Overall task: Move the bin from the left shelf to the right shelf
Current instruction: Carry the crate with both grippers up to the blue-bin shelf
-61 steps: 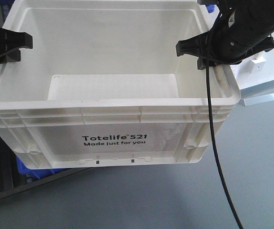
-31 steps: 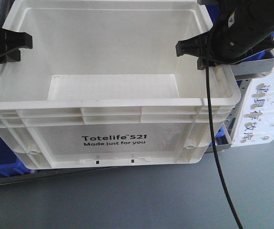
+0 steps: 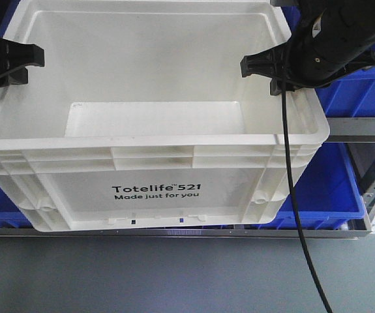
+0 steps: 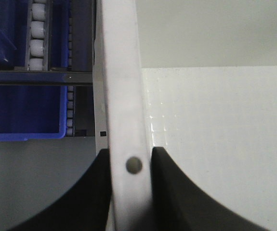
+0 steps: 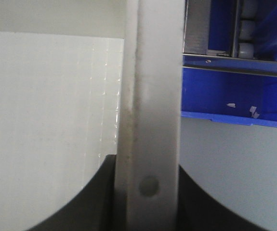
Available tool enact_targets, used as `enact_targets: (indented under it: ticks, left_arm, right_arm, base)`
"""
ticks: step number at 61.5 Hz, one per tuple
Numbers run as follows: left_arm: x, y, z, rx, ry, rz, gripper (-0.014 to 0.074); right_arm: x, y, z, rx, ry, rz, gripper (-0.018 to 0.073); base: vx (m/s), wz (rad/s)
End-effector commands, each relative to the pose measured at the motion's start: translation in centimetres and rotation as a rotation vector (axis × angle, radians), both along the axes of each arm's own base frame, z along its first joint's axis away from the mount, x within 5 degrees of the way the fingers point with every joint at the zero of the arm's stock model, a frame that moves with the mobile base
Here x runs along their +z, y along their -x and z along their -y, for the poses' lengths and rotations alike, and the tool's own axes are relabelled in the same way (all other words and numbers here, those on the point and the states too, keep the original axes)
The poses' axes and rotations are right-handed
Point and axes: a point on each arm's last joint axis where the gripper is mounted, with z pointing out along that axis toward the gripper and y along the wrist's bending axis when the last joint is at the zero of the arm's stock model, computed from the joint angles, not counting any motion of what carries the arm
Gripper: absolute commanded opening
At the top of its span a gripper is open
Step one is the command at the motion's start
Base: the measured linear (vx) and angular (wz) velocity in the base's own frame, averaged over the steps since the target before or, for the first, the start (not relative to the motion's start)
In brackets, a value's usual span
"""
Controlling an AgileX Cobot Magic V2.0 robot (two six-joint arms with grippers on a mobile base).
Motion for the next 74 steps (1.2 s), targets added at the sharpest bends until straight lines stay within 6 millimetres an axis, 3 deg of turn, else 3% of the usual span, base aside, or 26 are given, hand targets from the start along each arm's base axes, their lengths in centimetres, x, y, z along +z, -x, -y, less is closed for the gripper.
enact_targets:
  ticks: [1, 74]
  left_arm:
    - [3.13, 0.44, -0.22, -0.009, 0.012, 0.186, 0.0149]
    - [3.13, 0.44, -0.22, -0.009, 0.012, 0.186, 0.0149]
  right_arm:
    - [3.44, 0.25, 0.88, 0.010, 0.006, 0.192, 0.0083]
    - [3.44, 0.25, 0.88, 0.010, 0.006, 0.192, 0.0083]
  base:
    - [0.09, 0.18]
    - [0.12, 0.09]
